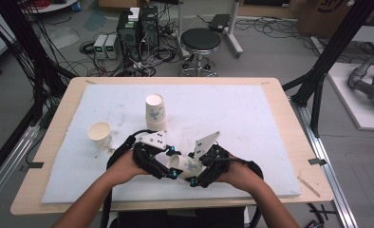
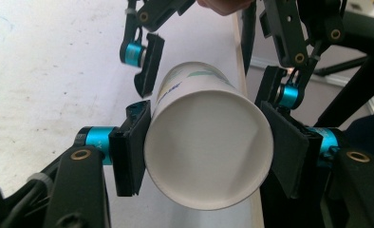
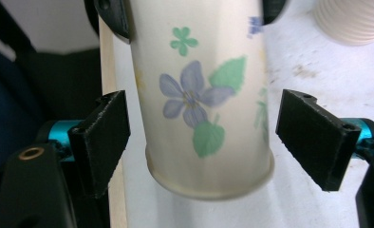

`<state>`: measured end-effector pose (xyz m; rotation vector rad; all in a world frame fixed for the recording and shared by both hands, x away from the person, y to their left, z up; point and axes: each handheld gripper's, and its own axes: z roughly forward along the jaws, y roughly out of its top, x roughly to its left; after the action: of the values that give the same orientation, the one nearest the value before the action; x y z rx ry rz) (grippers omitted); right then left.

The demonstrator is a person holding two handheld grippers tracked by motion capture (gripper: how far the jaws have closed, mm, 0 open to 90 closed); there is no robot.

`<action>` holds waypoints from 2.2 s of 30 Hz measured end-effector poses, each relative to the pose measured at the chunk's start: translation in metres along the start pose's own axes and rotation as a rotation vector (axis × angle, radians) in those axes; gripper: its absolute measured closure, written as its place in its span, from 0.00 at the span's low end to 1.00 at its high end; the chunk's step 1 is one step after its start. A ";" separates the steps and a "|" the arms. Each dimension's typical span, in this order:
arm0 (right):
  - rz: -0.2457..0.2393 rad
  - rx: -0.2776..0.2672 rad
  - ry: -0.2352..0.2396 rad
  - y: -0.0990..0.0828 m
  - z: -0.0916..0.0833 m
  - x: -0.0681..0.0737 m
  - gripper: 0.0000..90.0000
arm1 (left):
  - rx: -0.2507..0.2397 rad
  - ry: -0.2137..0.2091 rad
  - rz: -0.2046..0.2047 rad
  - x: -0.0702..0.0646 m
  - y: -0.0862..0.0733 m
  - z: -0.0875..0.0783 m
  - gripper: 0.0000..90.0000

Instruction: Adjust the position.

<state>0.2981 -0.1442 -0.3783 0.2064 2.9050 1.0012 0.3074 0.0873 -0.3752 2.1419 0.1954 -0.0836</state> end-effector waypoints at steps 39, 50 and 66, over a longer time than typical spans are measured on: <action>0.191 -0.461 -0.078 -0.069 -0.024 0.012 0.21 | -0.389 0.039 -0.039 -0.005 -0.037 -0.019 0.41; 0.193 -0.497 -0.028 -0.067 -0.020 0.011 0.21 | -0.430 -0.008 -0.025 -0.008 -0.034 -0.019 0.41; 0.166 -0.570 0.069 -0.063 -0.014 0.008 0.28 | -0.456 -0.075 -0.017 -0.009 -0.030 -0.008 0.41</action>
<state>0.2819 -0.2009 -0.4063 0.3841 2.5471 1.8343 0.2930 0.1092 -0.3940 1.6807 0.1702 -0.1166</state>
